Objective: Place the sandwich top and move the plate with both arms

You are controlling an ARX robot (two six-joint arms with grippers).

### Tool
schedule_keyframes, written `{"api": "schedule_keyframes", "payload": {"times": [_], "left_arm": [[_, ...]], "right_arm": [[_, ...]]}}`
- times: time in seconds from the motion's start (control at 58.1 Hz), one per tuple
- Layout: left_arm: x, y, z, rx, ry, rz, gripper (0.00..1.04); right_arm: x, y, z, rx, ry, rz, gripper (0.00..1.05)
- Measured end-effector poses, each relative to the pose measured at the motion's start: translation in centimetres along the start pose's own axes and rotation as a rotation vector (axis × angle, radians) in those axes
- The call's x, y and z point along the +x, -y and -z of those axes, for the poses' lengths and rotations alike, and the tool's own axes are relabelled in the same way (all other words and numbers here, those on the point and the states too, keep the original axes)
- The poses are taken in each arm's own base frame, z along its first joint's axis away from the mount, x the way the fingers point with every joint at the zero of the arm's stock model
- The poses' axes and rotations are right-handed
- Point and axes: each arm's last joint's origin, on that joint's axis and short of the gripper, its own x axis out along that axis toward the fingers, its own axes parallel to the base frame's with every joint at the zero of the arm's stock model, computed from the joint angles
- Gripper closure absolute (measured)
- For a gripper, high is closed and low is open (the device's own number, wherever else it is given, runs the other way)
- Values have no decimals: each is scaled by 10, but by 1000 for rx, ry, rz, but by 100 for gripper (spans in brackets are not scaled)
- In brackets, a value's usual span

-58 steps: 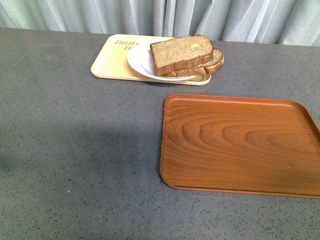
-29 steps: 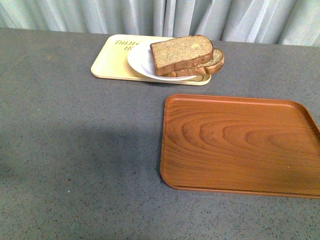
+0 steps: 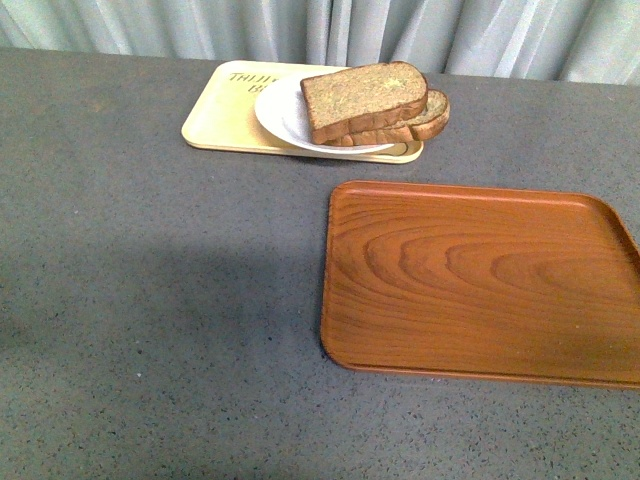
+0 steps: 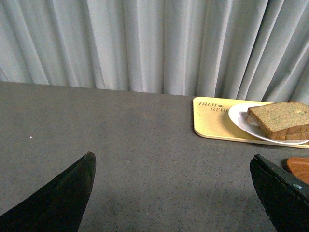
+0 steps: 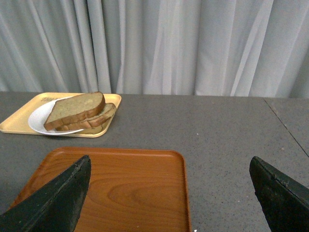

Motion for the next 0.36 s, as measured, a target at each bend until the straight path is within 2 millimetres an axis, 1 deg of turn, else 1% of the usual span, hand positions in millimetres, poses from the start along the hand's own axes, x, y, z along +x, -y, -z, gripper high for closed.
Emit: {"api": "schedule_keyframes", "payload": {"times": [0.361], "left_arm": [[0,0,0,0,0,0,9]], "right_arm": [[0,0,0,0,0,0,9]]}}
